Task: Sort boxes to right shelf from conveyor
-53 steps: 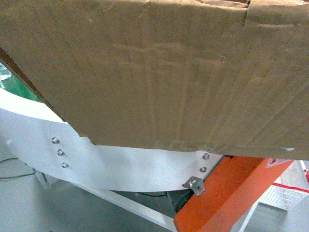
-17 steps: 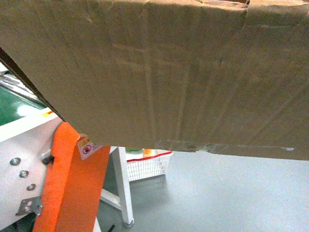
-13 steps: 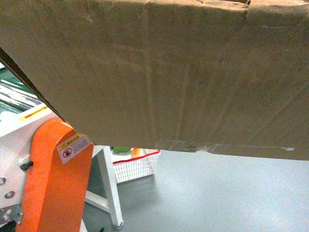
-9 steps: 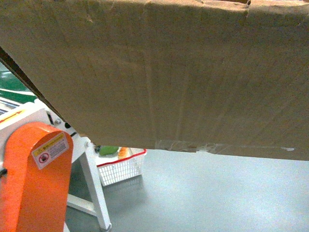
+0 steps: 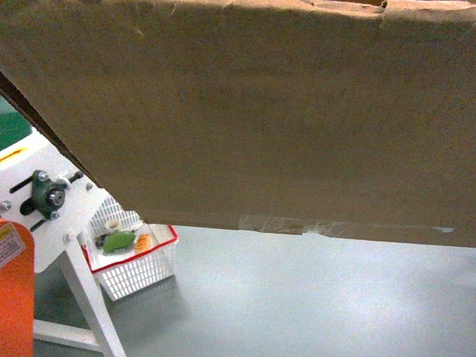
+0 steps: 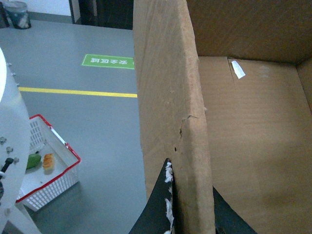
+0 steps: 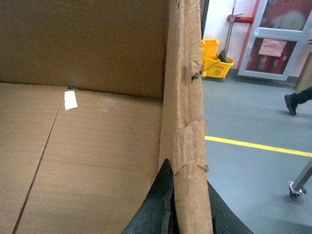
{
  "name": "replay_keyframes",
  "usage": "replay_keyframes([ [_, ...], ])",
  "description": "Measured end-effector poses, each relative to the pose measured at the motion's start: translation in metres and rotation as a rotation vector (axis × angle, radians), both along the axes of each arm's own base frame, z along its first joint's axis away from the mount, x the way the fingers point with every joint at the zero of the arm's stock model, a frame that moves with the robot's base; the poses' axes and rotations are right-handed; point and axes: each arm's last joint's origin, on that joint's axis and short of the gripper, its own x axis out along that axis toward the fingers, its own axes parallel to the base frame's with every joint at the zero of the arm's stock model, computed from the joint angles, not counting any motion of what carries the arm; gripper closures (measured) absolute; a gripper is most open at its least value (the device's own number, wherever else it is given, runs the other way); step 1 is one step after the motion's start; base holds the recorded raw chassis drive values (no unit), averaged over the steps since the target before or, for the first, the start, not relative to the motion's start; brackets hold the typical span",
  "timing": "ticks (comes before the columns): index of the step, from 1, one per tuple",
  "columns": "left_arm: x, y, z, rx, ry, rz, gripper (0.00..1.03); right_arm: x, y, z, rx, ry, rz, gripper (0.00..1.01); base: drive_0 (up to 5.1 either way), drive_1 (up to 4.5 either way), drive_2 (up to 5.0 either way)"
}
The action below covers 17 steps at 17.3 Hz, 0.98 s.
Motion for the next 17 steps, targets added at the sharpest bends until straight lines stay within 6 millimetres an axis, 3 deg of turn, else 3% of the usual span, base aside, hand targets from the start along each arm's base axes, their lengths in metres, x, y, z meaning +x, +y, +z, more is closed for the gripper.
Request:
replay_keyframes([
  [17,0.0001,0.0000,-0.0001,0.000,0.000,0.000,1.00,0.0000,0.0001,0.0000,0.000,0.000,0.001,0.97,-1.6,-1.60,-1.6],
])
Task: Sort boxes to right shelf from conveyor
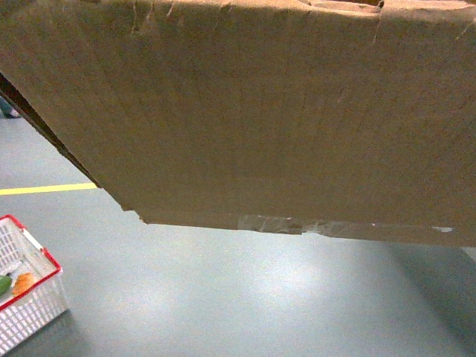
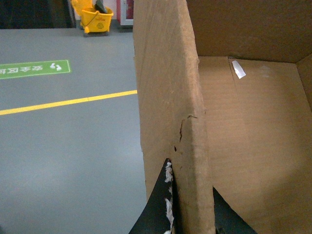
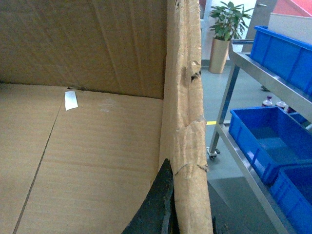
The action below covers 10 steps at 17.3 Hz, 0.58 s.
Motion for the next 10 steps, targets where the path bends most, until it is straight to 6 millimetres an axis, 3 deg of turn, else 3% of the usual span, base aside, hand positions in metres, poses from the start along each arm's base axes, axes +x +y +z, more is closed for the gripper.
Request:
replay_keyframes([
  [10,0.0000,0.0000,0.0000,0.000,0.000,0.000,1.00,0.0000,-0.0001,0.0000,0.000,0.000,0.000,0.97,-1.6,-1.61,-1.6],
])
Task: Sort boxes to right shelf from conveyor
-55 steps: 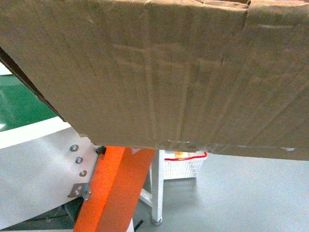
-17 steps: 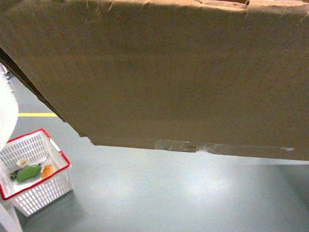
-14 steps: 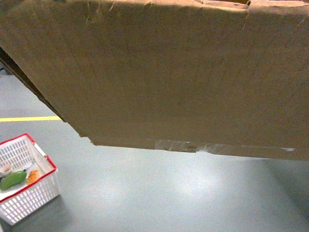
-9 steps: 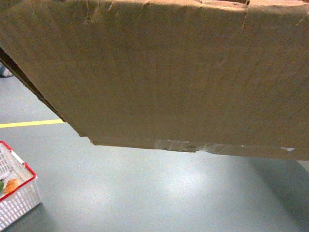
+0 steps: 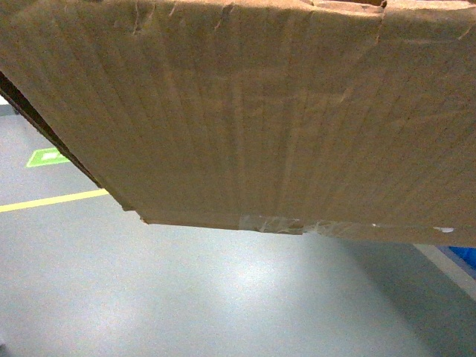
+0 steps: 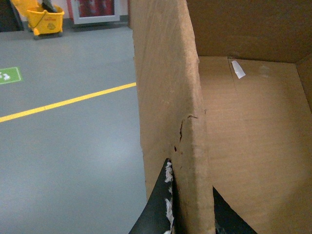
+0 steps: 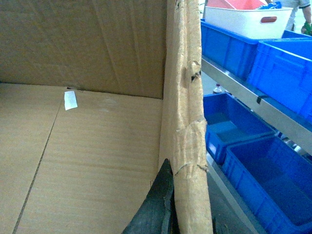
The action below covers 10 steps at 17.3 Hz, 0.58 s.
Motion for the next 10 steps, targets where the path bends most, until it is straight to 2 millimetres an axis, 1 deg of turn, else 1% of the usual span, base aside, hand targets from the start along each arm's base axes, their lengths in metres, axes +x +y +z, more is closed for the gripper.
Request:
replay_keyframes([
  [10,0.0000,0.0000,0.0001,0.000,-0.001,0.000,1.00,0.0000,0.0000,0.0000,0.000,0.000,0.000,0.97,-1.6,-1.65,-1.6],
])
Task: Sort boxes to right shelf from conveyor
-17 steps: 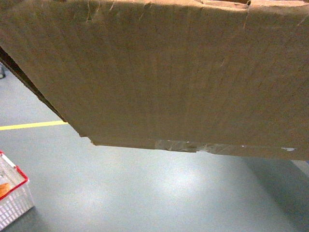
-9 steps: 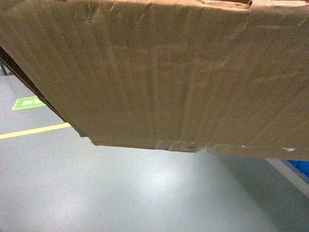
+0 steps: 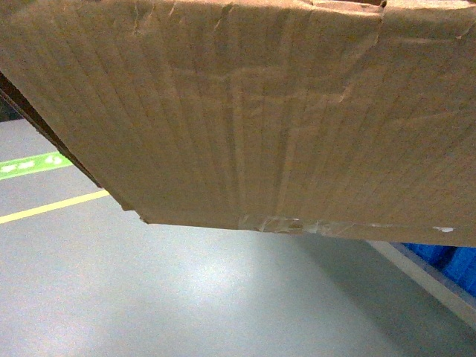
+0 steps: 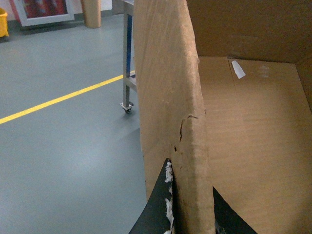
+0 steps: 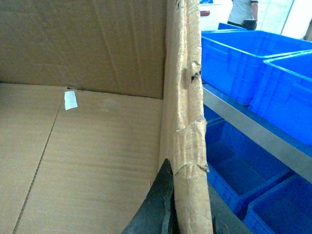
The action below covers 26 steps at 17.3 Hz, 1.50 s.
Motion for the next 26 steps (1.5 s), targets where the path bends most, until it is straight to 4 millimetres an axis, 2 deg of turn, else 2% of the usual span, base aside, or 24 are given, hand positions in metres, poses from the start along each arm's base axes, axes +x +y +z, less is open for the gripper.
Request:
replay_keyframes([
  [26,0.0001,0.0000,-0.0003,0.000,0.001,0.000,1.00,0.0000,0.0000,0.0000,0.000,0.000,0.000,0.97,-1.6,-1.57,-1.6],
])
